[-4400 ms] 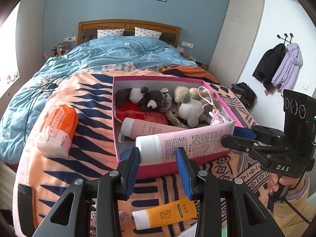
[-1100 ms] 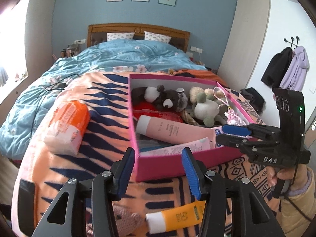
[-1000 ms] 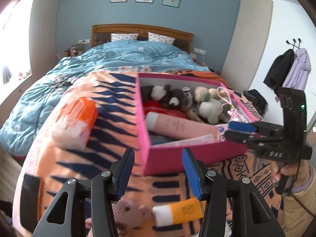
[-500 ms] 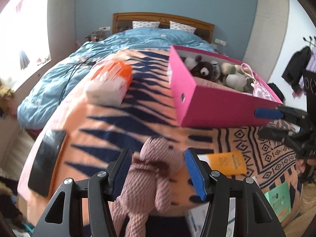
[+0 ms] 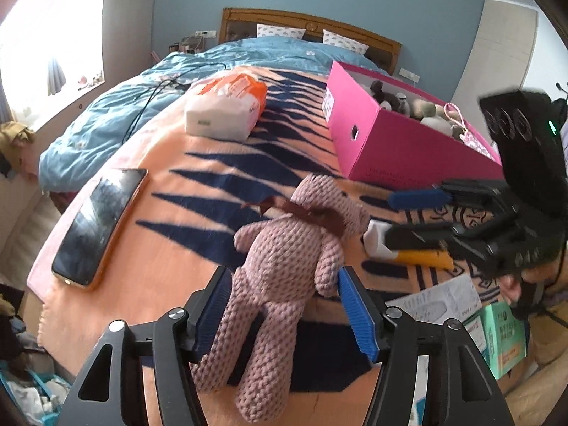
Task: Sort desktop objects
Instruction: 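Reach both grippers to the pink knitted bunny and close on it, then lift the pink knitted bunny off the bedspread with both grippers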
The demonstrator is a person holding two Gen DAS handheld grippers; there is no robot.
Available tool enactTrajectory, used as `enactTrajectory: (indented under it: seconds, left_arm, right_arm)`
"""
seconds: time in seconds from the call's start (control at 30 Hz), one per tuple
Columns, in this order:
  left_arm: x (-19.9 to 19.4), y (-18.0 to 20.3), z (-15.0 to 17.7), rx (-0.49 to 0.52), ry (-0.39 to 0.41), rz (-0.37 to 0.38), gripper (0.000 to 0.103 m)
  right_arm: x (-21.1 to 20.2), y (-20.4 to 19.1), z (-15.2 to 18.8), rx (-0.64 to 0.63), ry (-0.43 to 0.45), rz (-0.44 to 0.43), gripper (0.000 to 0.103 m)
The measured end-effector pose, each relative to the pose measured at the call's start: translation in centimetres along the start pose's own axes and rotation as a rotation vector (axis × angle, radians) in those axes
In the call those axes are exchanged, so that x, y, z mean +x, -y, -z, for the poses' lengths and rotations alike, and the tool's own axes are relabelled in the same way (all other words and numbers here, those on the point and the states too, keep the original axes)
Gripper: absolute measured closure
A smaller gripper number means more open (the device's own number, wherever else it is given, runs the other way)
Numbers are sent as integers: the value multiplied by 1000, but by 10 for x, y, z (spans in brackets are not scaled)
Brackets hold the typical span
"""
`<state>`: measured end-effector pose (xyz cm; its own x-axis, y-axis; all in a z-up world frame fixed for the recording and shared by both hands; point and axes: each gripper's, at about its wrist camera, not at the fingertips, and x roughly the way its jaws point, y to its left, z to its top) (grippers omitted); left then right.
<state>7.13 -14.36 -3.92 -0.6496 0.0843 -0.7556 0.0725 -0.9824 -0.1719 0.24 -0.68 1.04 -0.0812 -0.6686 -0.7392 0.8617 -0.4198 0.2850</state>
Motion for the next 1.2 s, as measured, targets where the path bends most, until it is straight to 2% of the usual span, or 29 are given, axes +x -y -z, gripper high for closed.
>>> enactTrajectory:
  seconds: [0.27,0.47,0.63,0.83,0.97,1.0,1.03,1.1,1.2]
  left_arm:
    - [6,-10,7,-22,-7,65,38]
    - [11,-20,9,-54,-22,107,37]
    - [12,-22,9,-69,-23,133,36]
    - [13,-13,8,-101,-37,218,38]
    - [13,2,3,-71,-21,220,38]
    - [13,6,1,-65,-18,229,38]
    - [13,10,-2,-55,-12,231,38]
    - [15,17,-5,-33,-6,223,39]
    - [19,26,-8,-6,-8,229,39]
  right_arm:
    - [33,-4,-26,6,-30,-4,35]
    - [45,4,-31,46,-36,-48,35]
    - [39,4,-26,38,-19,-47,48]
    - [17,-1,-13,28,37,2,50]
    - [-9,2,-6,52,99,16,54]
    - [-15,4,-4,58,111,21,58]
    - [-23,6,0,63,130,25,67]
    - [-31,8,5,71,135,27,79]
    - [-35,15,16,90,117,51,79]
